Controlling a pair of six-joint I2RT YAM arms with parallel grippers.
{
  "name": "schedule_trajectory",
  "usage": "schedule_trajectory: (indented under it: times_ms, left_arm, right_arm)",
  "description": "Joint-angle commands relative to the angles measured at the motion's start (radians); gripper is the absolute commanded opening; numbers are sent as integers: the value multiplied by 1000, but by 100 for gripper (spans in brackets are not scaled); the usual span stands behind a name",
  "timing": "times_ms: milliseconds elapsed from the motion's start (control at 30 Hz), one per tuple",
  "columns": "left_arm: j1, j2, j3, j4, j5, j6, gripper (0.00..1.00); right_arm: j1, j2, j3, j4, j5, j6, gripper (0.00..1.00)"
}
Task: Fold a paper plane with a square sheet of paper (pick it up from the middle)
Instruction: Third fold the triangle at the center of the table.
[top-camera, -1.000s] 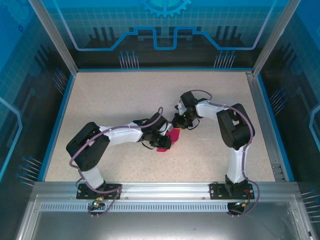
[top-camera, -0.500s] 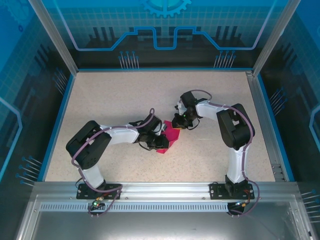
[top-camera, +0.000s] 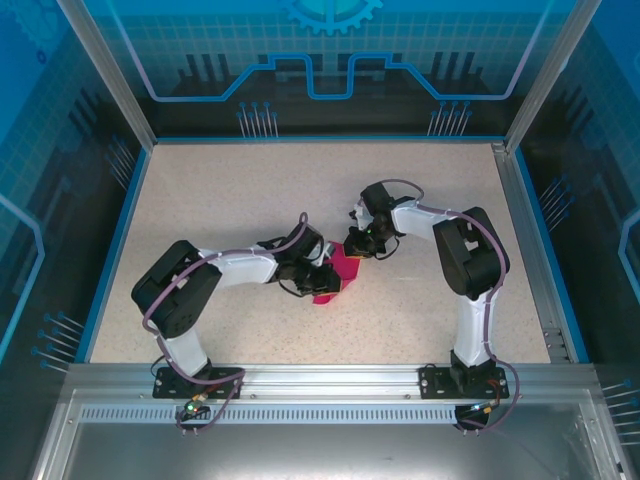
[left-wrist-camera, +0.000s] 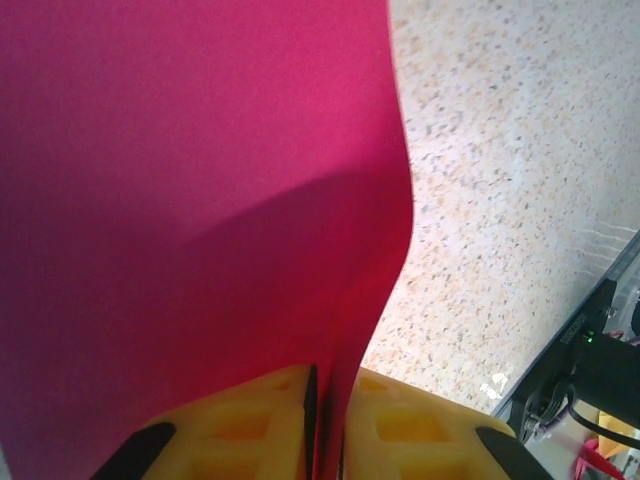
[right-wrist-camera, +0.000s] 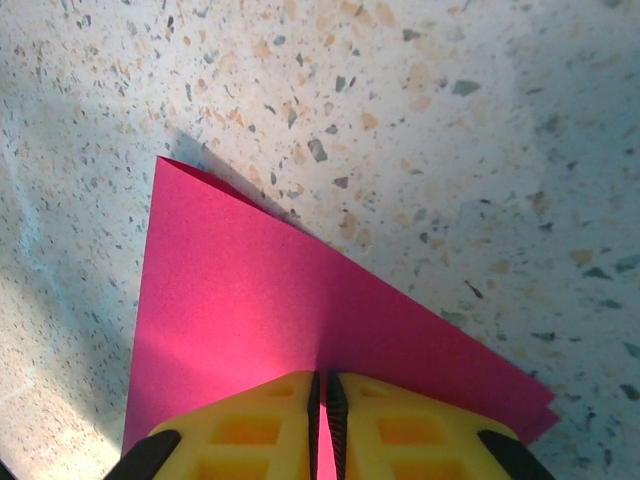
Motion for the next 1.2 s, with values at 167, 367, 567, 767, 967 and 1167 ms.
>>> schedule_trajectory:
  times_ms: [167,367,567,767,967,1167]
  left_arm:
    - [51,-33,47,-96,-66,90,15]
    - [56,-8,88,-137,-86,153,15]
    - [61,11,81,-133,-101,154,15]
    - [61,29,84,-122,-103,172,15]
    - [61,43,94,-102,-92,196,16]
    - [64,60,113,-119,-104,225,16]
  right_arm:
    - [10,41,-23,-79,46,-47,14]
    - [11,40,-27,-81,45,-49,14]
    - [14,39,-22,-85,41,-48,14]
    - [16,34,-19,-88,40,-49,14]
    - [19,35,-20,-87,37,-49,14]
    - [20,42,-19,-88,39,-49,14]
